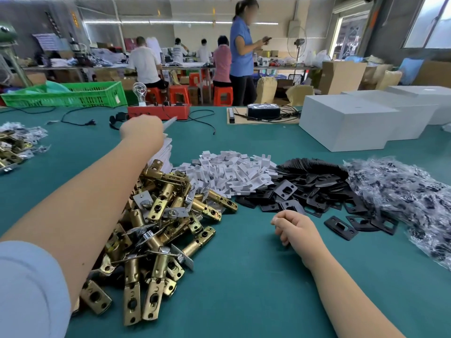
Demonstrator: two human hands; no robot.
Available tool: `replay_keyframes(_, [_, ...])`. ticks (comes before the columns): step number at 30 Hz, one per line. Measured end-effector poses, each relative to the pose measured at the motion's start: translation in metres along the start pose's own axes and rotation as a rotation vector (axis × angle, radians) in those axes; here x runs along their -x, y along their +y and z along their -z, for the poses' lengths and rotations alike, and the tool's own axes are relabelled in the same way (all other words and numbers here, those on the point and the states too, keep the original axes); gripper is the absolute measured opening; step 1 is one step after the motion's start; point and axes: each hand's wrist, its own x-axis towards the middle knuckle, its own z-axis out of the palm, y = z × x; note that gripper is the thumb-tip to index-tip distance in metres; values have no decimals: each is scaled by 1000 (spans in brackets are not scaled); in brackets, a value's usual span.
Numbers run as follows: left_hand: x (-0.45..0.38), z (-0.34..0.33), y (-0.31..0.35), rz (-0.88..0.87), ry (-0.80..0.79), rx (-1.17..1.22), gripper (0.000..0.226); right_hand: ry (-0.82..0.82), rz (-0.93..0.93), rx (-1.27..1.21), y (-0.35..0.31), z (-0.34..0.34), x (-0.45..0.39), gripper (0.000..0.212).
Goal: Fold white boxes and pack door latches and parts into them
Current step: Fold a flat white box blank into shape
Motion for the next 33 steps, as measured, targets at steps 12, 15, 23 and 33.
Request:
replay_keyframes(12, [144, 17, 64, -192, -19, 1218, 14, 27, 205, -352, -18, -12, 17, 20])
replay_keyframes(15, [170, -12, 82, -45, -374, 1626, 26, 18, 116, -487, -26, -14, 20, 25])
replay_keyframes(23, [210, -67, 89, -233, -385, 1447, 54, 118, 42, -334, -11, -22, 39, 23])
replay_keyframes(33, [210, -75, 85, -269, -319, 1194, 27, 34, 165, -13, -7, -18, 44, 61])
